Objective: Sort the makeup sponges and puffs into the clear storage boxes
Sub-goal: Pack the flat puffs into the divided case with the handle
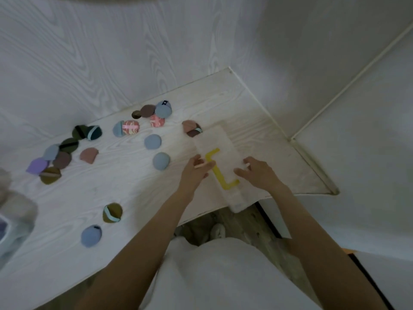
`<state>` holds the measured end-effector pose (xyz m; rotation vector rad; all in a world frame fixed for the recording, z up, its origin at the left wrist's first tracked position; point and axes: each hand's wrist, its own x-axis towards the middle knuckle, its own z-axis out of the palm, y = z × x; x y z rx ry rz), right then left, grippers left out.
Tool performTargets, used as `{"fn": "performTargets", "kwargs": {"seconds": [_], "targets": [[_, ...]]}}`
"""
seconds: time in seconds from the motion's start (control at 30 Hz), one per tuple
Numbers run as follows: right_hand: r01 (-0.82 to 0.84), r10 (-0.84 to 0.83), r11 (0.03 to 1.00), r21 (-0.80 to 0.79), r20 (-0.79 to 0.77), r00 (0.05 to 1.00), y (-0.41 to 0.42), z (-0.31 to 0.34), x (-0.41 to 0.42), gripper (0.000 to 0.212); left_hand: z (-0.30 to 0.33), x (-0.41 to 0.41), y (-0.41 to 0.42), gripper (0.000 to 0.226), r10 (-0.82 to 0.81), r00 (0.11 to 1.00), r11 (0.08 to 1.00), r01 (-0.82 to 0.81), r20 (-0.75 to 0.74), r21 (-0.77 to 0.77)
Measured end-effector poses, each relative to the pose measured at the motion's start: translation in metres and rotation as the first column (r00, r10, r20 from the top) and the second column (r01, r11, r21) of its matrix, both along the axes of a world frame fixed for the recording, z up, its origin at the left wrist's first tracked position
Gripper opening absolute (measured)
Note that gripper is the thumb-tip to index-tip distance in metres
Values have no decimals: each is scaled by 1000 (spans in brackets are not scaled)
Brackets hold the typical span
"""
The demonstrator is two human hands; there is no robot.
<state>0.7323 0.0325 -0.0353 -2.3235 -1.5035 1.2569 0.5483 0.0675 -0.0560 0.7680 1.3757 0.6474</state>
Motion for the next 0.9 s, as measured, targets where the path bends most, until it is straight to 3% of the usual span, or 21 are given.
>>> {"fn": "performTargets", "kwargs": {"seconds": [0.07,0.13,0.23,0.33,0.4,0.47,0.53,0.6,0.77,0.83,0.9], "targets": [[45,-59,996,-77,-201,978,-3,0,-8,51,5,3,2,68,-186,977,972,198,-101,123],[91,-146,982,-165,-359,922,-9,-4,-12,45,4,1,7,81,-383,866,865,458,-321,205],[303,-299,952,-38,-320,899,-10,-13,-5,37,-3,-10,15,87,-484,647,644,719,-589,261],[621,-548,784,2,-467,694,-2,-17,0,47,-5,-21,26,80,-567,555,524,813,-609,253],[694,-600,713,-100,-600,530,4,-19,-6,55,-5,-26,35,79,-558,480,435,864,-677,254],[702,-615,687,-187,-665,424,10,-20,-14,56,-3,-26,36,76,-415,389,355,901,-822,248],[714,-634,661,-233,-681,365,14,-23,-17,53,-1,-22,26,71,-216,344,350,901,-914,256],[705,-646,663,-252,-668,369,17,-26,-16,45,-2,-16,2,77,-94,335,388,880,-938,276],[687,-666,681,-252,-603,439,20,-27,-18,49,-22,-9,-26,89,-60,258,400,891,-964,214],[685,-663,689,-235,-586,466,20,-24,-20,53,-23,-9,-25,86,-15,301,410,872,-954,268],[687,-654,690,-228,-603,457,20,-20,-21,55,-18,-8,-22,83,-70,342,432,857,-937,281]]}}
